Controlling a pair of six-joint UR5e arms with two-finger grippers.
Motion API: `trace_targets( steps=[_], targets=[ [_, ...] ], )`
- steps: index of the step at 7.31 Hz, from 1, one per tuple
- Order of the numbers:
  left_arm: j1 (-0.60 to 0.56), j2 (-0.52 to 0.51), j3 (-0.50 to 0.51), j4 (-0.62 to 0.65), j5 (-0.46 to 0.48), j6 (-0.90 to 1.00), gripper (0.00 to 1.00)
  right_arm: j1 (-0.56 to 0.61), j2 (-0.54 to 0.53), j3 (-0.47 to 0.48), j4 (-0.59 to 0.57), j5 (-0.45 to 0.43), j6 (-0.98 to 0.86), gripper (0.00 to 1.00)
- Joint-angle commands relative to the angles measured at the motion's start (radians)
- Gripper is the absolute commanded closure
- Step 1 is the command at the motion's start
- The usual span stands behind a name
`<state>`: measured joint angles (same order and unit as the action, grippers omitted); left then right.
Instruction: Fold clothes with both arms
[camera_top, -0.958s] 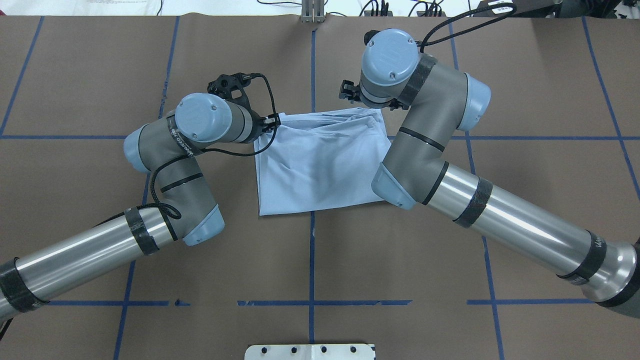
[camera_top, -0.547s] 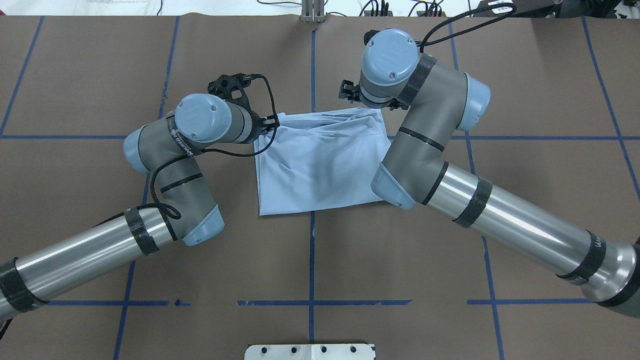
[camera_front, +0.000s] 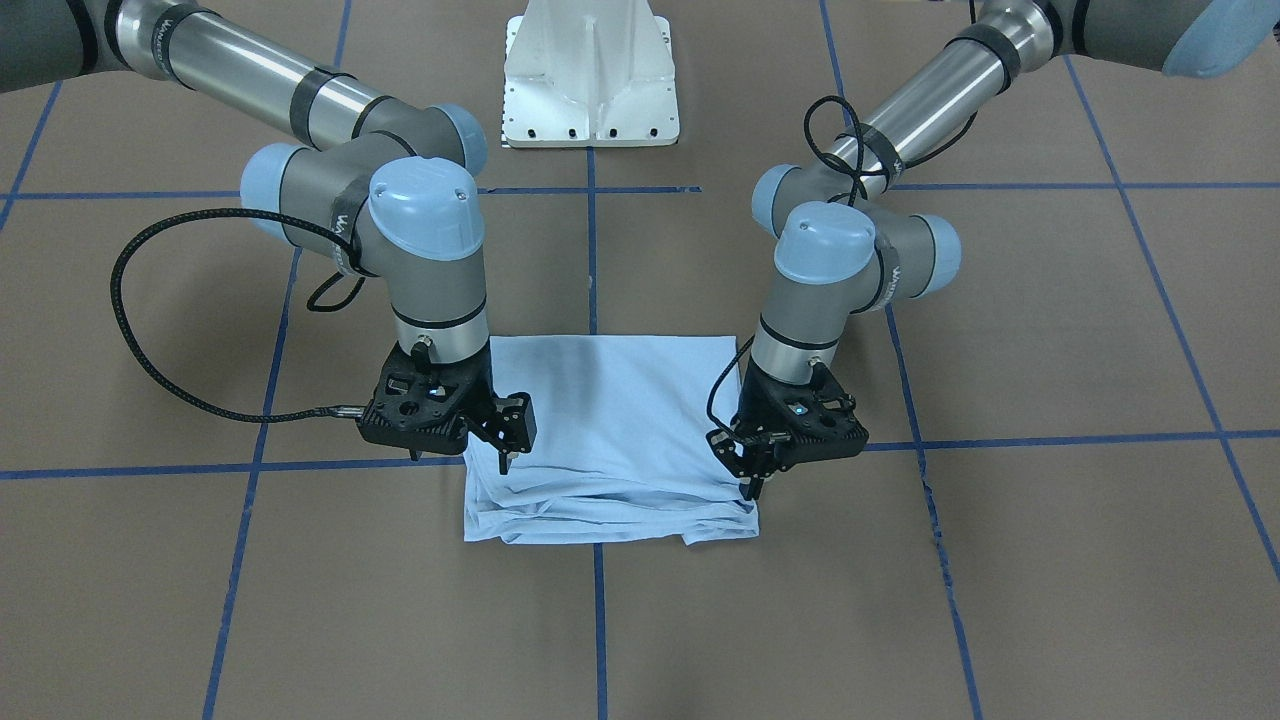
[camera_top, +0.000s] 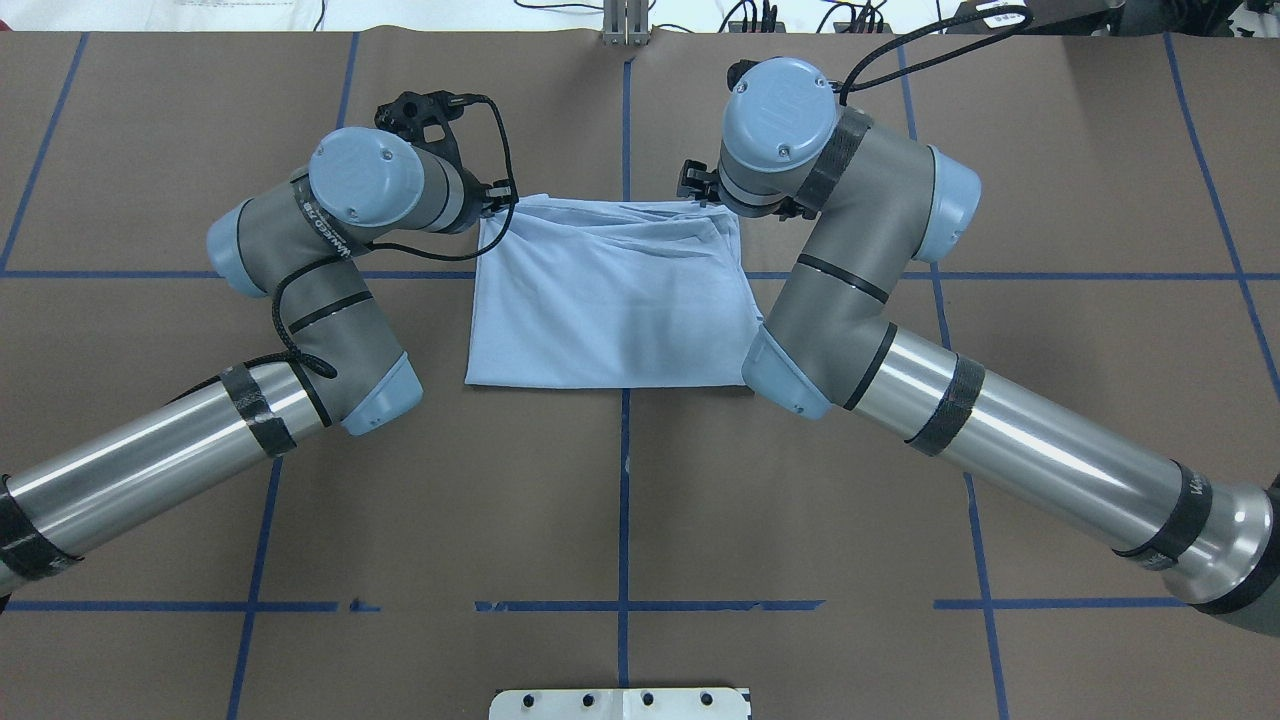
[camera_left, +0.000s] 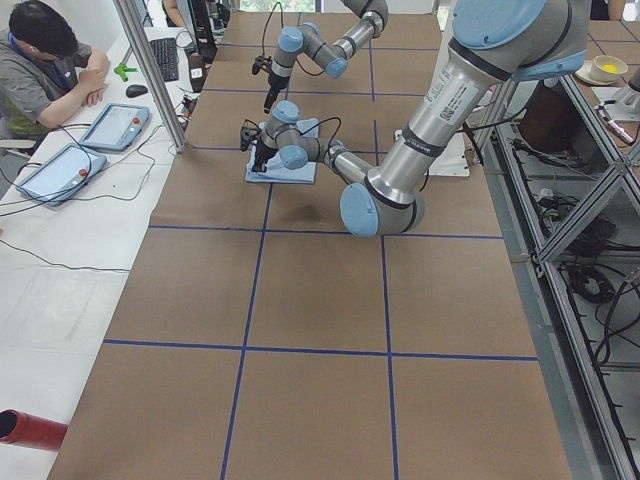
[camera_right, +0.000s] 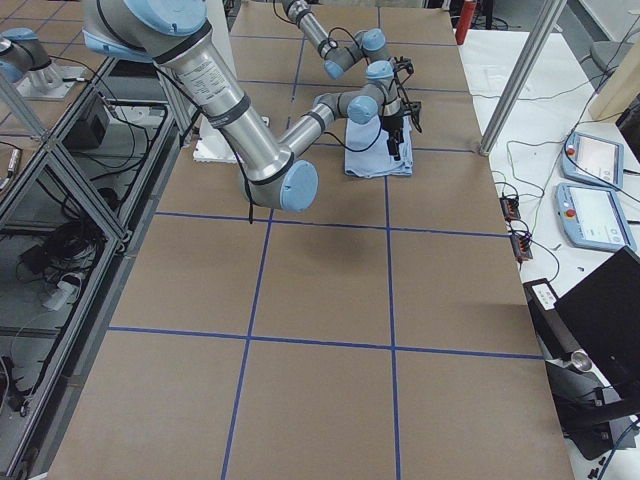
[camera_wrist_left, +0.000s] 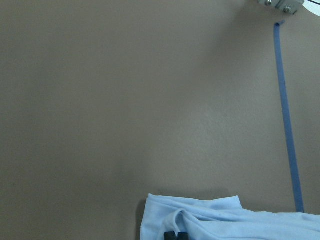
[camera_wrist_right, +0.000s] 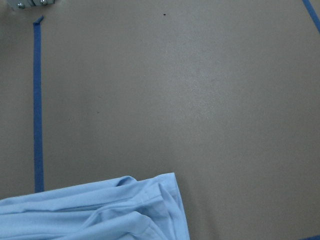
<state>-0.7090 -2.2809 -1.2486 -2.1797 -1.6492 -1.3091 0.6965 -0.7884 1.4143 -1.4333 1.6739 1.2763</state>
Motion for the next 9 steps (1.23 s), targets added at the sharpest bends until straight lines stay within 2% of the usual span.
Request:
trace_targets(
  steps=[1, 3, 4, 5, 6, 9],
  targets=[
    [-0.01, -0.003, 0.043, -0.003, 0.0, 0.01, 1.0, 0.0, 0.0, 0.0, 0.001, 0.001, -0.002, 0.0],
    [-0.036, -0.005, 0.045, -0.008, -0.006, 0.088, 1.0, 0.001, -0.002, 0.0, 0.011, 0.004, -0.006, 0.0],
    [-0.043, 0.0, 0.014, 0.003, -0.015, 0.149, 0.01, 0.002, 0.0, 0.0, 0.019, 0.035, -0.02, 0.0],
    [-0.068, 0.018, -0.058, 0.029, -0.065, 0.231, 0.0, 0.027, 0.0, 0.002, 0.016, 0.111, -0.059, 0.0],
    [-0.084, 0.108, -0.177, 0.067, -0.12, 0.279, 0.0, 0.058, -0.014, 0.021, 0.01, 0.154, -0.107, 0.0],
    [-0.176, 0.382, -0.573, 0.269, -0.194, 0.573, 0.0, 0.207, -0.212, 0.173, 0.007, 0.302, -0.381, 0.0]
  ],
)
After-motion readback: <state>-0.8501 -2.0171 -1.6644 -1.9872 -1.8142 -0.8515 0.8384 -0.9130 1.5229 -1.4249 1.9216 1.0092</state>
